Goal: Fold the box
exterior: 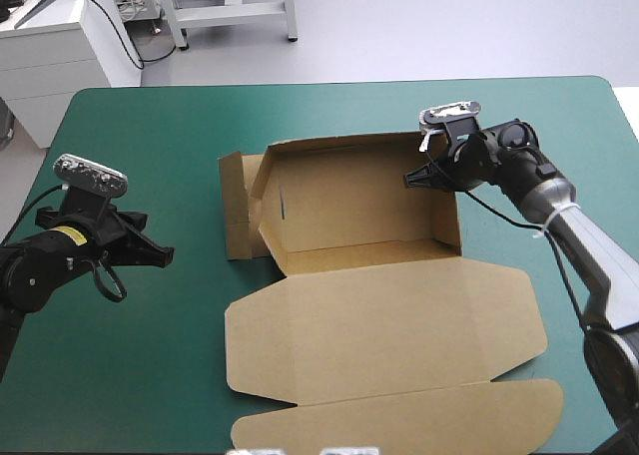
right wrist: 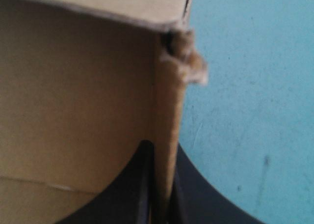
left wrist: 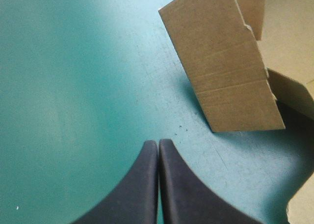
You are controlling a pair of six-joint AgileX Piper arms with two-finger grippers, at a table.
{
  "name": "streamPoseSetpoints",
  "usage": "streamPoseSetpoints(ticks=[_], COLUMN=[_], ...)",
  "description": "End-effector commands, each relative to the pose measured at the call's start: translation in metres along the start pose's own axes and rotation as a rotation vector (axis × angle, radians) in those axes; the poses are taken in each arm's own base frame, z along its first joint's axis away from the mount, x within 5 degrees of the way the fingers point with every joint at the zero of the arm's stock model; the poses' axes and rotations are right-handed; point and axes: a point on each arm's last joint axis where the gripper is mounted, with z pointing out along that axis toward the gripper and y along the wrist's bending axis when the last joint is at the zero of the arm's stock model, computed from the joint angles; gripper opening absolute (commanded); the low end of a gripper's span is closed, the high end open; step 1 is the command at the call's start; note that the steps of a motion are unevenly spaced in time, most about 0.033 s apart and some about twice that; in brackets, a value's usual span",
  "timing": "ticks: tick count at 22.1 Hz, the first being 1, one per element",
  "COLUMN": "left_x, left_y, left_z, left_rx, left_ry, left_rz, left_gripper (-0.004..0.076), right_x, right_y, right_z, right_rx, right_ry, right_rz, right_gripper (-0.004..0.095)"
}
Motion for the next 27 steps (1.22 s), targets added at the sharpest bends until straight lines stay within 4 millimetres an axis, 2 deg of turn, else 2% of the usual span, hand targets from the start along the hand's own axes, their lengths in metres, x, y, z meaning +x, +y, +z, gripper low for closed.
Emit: streamPoseSetpoints(ticks=[1, 3, 5, 8, 10, 13, 15, 17, 19, 23, 25, 27], left_x=[-0.011, -0.010, -0.009, -0.008, -0.008, -0.008, -0.008, -0.008, -0.008, -0.008, -0.008, -0.008], left_y=[0.001, 0.001, 0.000, 0.000, 0.000, 0.000, 0.000, 0.000, 0.000, 0.000, 0.000, 0.000], left_z=[-0.010, -0.010, -0.010, -0.010, -0.010, -0.010, -0.010, -0.010, -0.010, -0.010, -0.010, -0.010], left_rx=[-0.013, -0.010, -0.004, 0.000, 0.000, 0.002, 0.002, 0.002, 0.002, -0.001, -0.001, -0.002], left_ry=[-0.092, -0.084, -0.068, -0.058, -0.058, -0.058, -0.058, -0.058, -0.058, -0.060, -0.062, -0.063], left_rz=[-0.013, -0.013, -0.013, -0.013, -0.013, -0.014, -0.014, -0.014, -0.014, -0.013, -0.013, -0.013], left_gripper=[-0.0009, -0.0009, -0.0009, -0.0009, -0.0009, -0.0009, -0.0009, -0.0009, -0.0009, -0.0009, -0.0009, -0.0009], right_x=[-0.004, -0.006, -0.007, -0.010, -0.013, -0.022, -0.030, -0.036, -0.039, -0.037, -0.036, -0.037], right_y=[0.005, 0.006, 0.009, 0.010, 0.010, 0.008, 0.006, 0.002, -0.003, -0.007, -0.007, -0.007], right_z=[0.013, 0.021, 0.025, 0.024, 0.016, -0.013, -0.045, -0.086, -0.138, -0.201, -0.209, -0.206], right_rx=[-0.026, -0.038, -0.063, -0.077, -0.078, -0.080, -0.071, -0.045, -0.015, -0.016, -0.016, -0.016], right_ry=[0.045, 0.057, 0.043, 0.018, 0.003, -0.036, -0.080, -0.121, -0.178, -0.279, -0.294, -0.286], right_rz=[-0.003, 0.008, 0.020, 0.031, 0.031, 0.025, 0.005, -0.011, -0.019, -0.011, -0.010, -0.012], right_gripper=[0.0138, 0.0254, 0.0415, 0.0660, 0.0774, 0.0783, 0.0783, 0.0783, 0.0783, 0.0783, 0.0783, 0.0783])
